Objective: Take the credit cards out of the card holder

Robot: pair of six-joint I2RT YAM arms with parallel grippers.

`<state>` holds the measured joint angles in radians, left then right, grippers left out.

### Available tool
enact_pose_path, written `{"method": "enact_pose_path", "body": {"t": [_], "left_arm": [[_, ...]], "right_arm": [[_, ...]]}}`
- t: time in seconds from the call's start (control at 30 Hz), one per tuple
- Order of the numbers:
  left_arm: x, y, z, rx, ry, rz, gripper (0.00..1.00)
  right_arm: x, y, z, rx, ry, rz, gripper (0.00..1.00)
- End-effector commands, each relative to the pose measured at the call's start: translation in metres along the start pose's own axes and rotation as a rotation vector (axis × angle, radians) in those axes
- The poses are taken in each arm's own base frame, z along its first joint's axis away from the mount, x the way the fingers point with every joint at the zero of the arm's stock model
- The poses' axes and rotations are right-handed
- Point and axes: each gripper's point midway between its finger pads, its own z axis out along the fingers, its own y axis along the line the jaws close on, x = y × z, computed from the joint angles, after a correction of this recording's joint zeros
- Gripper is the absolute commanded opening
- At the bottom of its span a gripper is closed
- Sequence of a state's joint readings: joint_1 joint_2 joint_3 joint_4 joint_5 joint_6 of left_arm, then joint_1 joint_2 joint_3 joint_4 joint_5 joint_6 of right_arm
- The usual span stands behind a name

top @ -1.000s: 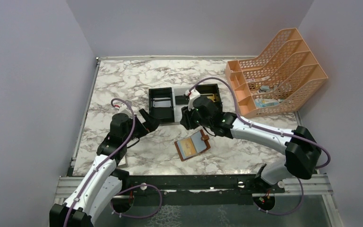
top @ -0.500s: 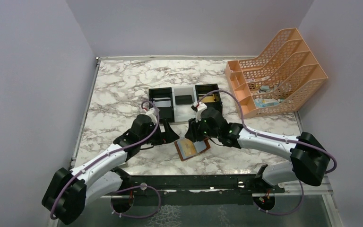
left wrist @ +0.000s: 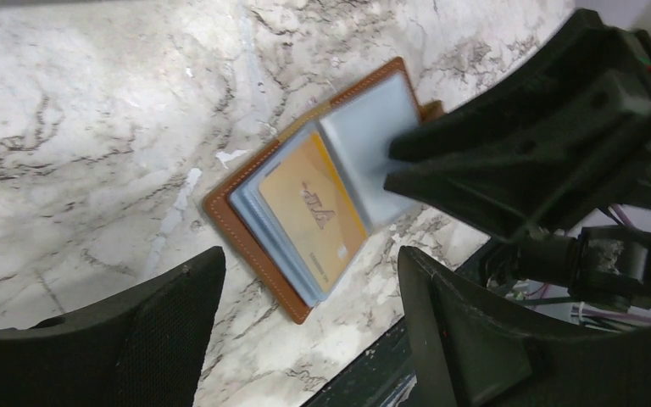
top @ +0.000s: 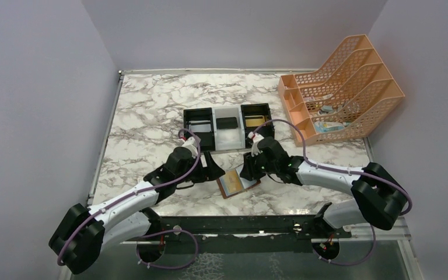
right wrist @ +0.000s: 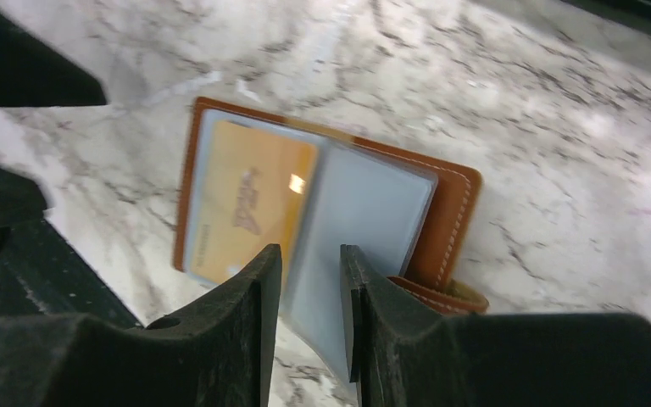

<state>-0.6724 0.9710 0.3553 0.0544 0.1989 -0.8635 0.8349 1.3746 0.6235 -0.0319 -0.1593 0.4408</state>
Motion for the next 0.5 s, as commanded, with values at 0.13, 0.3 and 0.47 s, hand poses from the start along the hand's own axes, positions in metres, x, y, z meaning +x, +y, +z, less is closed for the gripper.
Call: {"method": "enact_pose_path", "body": {"t": [0.13,0.3,0.47], "left_arm": [[0.011,-0.017,0.007,0.076,0.002,0.002,0.71],[0.018,-0.018,0.011,0.07,0.025,0.006,0.64],[0.022,-0.02,0.013,0.066,0.028,0.023,0.57]], "right_arm": [[0.018,-0.009,0.0,-0.062,0.019,0.062,0.3],[0.007,-0.006,-0.008,-0.053,-0.012,0.116,0.27],[-0.003,0.014,-0.019,-0.153,-0.067,0.134,0.25]]}}
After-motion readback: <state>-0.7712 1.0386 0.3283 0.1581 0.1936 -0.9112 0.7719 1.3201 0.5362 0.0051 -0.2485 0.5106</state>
